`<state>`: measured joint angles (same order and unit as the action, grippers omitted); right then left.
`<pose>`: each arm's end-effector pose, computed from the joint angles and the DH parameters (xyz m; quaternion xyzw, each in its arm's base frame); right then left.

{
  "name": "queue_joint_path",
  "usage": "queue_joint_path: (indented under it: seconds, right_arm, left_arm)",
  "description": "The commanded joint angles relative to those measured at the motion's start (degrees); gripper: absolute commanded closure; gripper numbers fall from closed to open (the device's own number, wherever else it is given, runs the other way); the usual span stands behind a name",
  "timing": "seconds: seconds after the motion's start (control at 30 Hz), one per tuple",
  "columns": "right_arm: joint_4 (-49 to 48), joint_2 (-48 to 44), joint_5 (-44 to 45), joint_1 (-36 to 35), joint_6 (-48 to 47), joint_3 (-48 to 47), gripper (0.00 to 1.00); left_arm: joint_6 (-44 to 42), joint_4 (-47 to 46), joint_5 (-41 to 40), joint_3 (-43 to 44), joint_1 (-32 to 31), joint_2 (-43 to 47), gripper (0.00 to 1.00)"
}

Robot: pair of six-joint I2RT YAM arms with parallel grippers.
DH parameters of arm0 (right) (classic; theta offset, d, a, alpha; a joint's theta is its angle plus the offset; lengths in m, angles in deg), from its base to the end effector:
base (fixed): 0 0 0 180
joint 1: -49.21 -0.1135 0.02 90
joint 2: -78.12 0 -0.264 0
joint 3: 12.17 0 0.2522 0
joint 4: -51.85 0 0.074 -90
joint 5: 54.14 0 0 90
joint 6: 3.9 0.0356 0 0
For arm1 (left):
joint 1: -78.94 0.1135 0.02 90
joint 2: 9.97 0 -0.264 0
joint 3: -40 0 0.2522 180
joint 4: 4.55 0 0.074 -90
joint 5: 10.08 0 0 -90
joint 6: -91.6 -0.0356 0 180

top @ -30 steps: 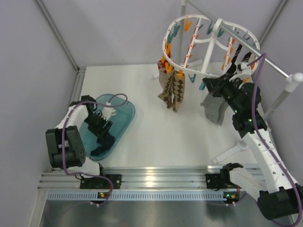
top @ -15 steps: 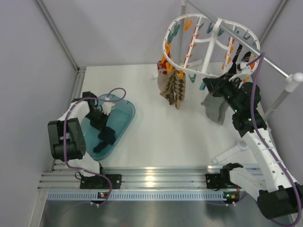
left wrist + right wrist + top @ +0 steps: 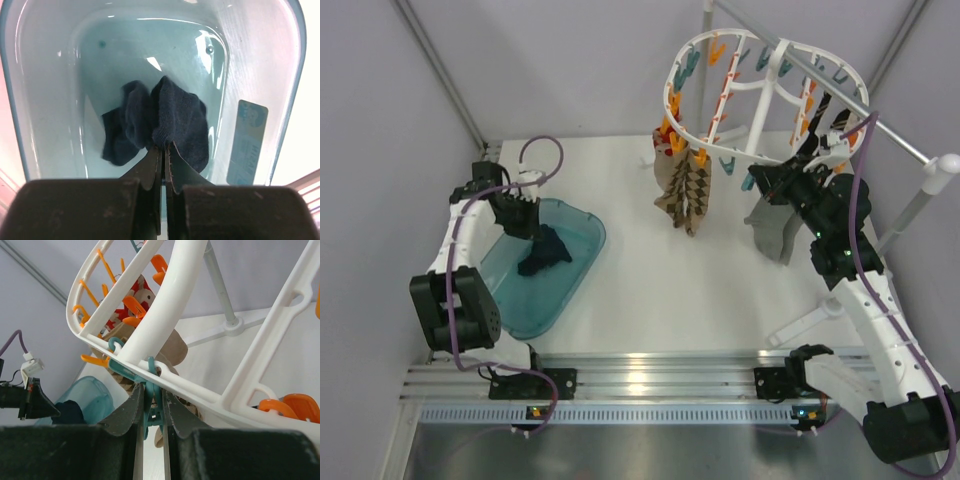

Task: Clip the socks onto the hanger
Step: Adjust the sock in the bin.

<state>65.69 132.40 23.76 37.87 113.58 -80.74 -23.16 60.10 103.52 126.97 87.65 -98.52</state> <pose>0.2133 0.0504 0.3909 0.0242 0.7040 0.3046 0.6411 0.3070 0.0326 0.2729 0.1754 0.9426 -0.1336 0.2507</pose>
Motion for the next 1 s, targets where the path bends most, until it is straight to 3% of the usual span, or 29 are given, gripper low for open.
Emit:
queue_joint_path:
  seconds: [0.0,0.17,0.37,0.47,0.57,0.7,0.9,0.97]
  right_arm:
    - [-0.60,-0.14,-2.14,0.43,-0.94,-1.97,1.00]
    - [-0.60,-0.14,-2.32,0.43,-0.77,-1.88,1.00]
    - [-0.78,0.38,-2.49,0.43,-0.50,-2.06,1.00]
    - [-0.87,0.30,-2.58,0.43,-0.33,-2.15,1.00]
    - [-0.69,0.21,-2.67,0.44,-0.41,-2.06,1.00]
    - [-0.43,-0.23,-2.67,0.44,-0.85,-1.88,1.00]
    - [-0.25,-0.32,-2.76,0.43,-1.03,-1.62,1.00]
    - [-0.34,-0.32,-2.76,0.43,-0.94,-1.36,1.00]
  left_arm:
    - [3.31,0.96,4.52,2.02,1.74,2.06,1.00]
    - [4.63,-1.33,8.39,4.57,2.71,5.76,1.00]
    - [4.98,3.33,18.49,10.98,2.72,2.78,0.98]
    - [4.01,3.43,17.11,10.38,2.80,1.63,0.70]
    - [1.03,3.07,13.94,6.26,3.94,0.84,0.72]
    - [-3.54,5.43,11.13,0.72,7.63,-1.97,1.00]
    - [-8.28,8.86,13.14,-0.96,14.32,-5.31,1.00]
    - [-10.49,9.31,15.33,-1.92,14.14,-4.44,0.82]
